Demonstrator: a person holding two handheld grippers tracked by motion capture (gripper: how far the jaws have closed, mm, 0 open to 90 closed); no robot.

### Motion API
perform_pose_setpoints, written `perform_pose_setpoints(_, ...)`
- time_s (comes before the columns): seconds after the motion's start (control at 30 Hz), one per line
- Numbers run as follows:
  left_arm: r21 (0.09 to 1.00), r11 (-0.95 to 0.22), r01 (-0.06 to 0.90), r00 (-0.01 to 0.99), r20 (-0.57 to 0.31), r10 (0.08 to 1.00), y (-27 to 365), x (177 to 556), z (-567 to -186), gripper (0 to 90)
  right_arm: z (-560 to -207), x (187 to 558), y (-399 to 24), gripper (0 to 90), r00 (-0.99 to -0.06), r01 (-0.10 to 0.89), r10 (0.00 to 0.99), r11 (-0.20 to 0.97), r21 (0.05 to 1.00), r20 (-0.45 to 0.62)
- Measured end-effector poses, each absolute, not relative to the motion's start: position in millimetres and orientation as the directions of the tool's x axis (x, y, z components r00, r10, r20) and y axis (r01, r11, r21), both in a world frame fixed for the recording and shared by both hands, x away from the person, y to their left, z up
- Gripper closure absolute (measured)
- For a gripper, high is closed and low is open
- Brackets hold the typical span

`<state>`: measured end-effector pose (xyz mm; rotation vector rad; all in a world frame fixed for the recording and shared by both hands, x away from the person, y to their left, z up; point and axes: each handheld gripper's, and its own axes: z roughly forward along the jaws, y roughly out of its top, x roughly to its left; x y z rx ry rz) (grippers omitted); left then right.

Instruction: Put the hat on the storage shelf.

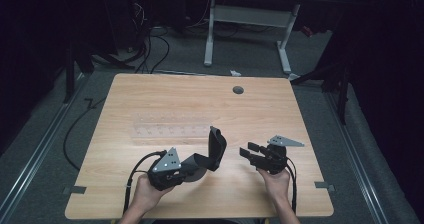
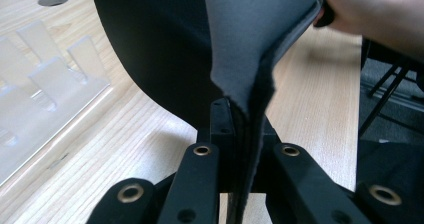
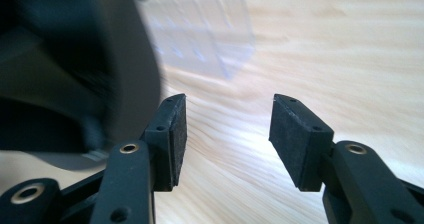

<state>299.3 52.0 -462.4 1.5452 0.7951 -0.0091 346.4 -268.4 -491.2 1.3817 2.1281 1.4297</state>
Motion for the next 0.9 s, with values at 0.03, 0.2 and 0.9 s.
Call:
perform_pose_setpoints(0.03, 0.871, 0.091, 0.483, 0.75, -0.465, 0.471, 53, 300, -461, 86.1, -496, 348, -269, 48.6, -0.516, 0.58, 0.81, 0.09, 0.809, 0.279)
perform_pose_setpoints(0.2, 0.864, 0.128, 0.487, 0.733, -0.484, 0.479, 62, 302, -457, 86.1, -517, 356, -273, 46.0, -0.441, 0.628, 0.874, 0.137, 0.766, 0.205)
perform_pose_setpoints(0.9, 0.845, 0.23, 0.482, 0.656, -0.522, 0.545, 87, 314, -450, 85.8, -531, 362, -264, 38.4, -0.384, 0.629, 0.923, 0.277, 0.727, -0.019)
